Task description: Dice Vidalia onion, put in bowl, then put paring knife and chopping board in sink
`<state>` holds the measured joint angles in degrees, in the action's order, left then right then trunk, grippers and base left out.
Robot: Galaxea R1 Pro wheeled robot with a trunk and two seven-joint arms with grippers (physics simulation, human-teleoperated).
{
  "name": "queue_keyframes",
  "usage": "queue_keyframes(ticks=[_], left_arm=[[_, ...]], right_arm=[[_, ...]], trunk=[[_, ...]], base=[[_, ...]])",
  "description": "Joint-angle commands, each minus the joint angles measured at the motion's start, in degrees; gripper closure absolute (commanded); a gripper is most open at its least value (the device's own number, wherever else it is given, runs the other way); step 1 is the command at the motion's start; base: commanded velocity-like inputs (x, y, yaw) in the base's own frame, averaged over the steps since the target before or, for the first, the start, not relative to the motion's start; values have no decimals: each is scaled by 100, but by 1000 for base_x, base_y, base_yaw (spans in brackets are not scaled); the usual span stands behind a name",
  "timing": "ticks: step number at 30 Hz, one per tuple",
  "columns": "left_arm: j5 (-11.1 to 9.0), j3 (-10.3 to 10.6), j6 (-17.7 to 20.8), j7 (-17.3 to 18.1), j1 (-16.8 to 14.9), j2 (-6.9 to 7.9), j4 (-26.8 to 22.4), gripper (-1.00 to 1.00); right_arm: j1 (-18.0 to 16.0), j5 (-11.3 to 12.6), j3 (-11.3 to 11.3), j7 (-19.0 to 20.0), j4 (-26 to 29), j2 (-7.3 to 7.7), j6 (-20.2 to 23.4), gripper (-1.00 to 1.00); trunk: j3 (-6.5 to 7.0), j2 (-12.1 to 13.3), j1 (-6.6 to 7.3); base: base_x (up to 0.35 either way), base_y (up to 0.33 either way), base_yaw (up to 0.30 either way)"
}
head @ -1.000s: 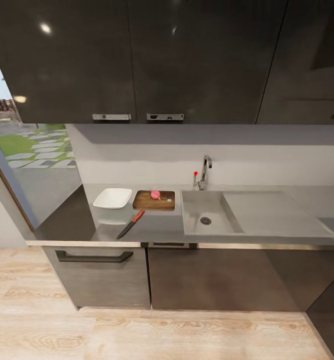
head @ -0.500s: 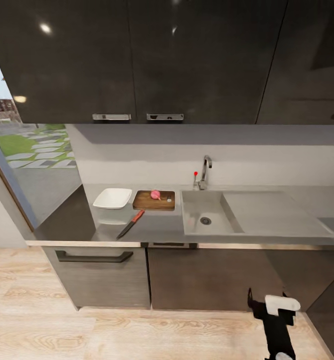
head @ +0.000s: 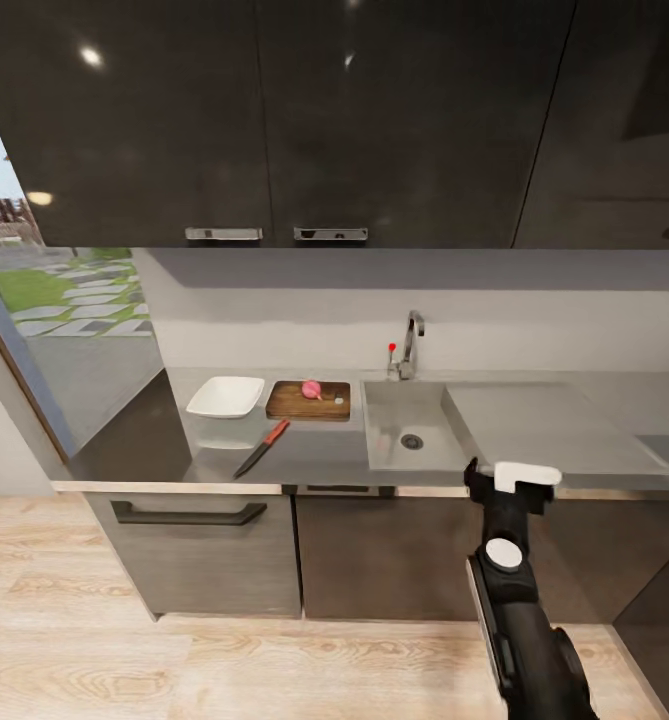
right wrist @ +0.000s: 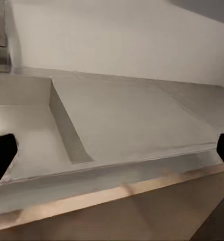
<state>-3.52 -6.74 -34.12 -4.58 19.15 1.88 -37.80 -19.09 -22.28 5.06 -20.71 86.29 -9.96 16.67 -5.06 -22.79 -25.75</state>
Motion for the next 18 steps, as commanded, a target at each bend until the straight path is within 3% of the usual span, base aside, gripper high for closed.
queue_keyframes(ticks=[1, 3, 4, 5, 6, 7, 9, 11, 12, 13, 16, 18], left_arm=[[-35, 15, -7, -8, 1, 0, -4, -100], [-35, 15, -9, -7, 1, -2, 2, -100], [-35, 15, -11, -6, 1, -3, 1, -100], [-35, 15, -10, -6, 1, -3, 1, -100], [-35, 15, -11, -7, 1, -3, 1, -100], [-35, 15, -12, -7, 1, -3, 1, -100], [-35, 15, -14, -6, 1, -3, 1, -100], [-41, 15, -16, -7, 1, -3, 1, -100], [-41, 15, -16, -7, 1, -3, 1, -100], [-43, 15, -14, -6, 1, -3, 1, -100], [-43, 15, -16, -8, 1, -3, 1, -100], [-44, 15, -16, -8, 1, -3, 1, -100]], right_arm=[[-392, -45, -85, -14, -39, -4, 460, -100], [-926, -37, -180, -23, -232, -4, 886, -100], [-1353, -34, -226, -26, -554, -4, 1085, -100], [-1503, -33, -236, -27, -694, -4, 1129, -100], [-1976, -32, -253, -28, -1202, -4, 1214, -100], [-2140, -32, -256, -28, -1397, -4, 1232, -100], [-2827, -25, -263, -29, -2271, -4, 1275, -100], [-3745, 34, -264, -26, -3538, -4, 1273, -100], [-3916, 65, -263, -25, -3779, -4, 1267, -100], [-4490, 316, -261, -21, -4627, -4, 1253, -100], [-4839, 809, -263, 20, -5202, -4, 1253, -100], [-4912, 1005, -268, 161, -5333, -4, 1266, -100]], trunk=[[-12, -13, -3], [-12, -13, -3], [-12, -13, -3], [-12, -13, -3], [-12, -13, -3], [-12, -13, -3], [-12, -13, -3], [-12, -13, -3], [-12, -13, -3], [-12, -13, -3], [-12, -13, -3], [-12, -13, -3]], base=[[0, 0, 0], [0, 0, 0], [0, 0, 0], [0, 0, 0], [0, 0, 0], [0, 0, 0], [0, 0, 0], [0, 0, 0], [0, 0, 0], [0, 0, 0], [0, 0, 0], [0, 0, 0]])
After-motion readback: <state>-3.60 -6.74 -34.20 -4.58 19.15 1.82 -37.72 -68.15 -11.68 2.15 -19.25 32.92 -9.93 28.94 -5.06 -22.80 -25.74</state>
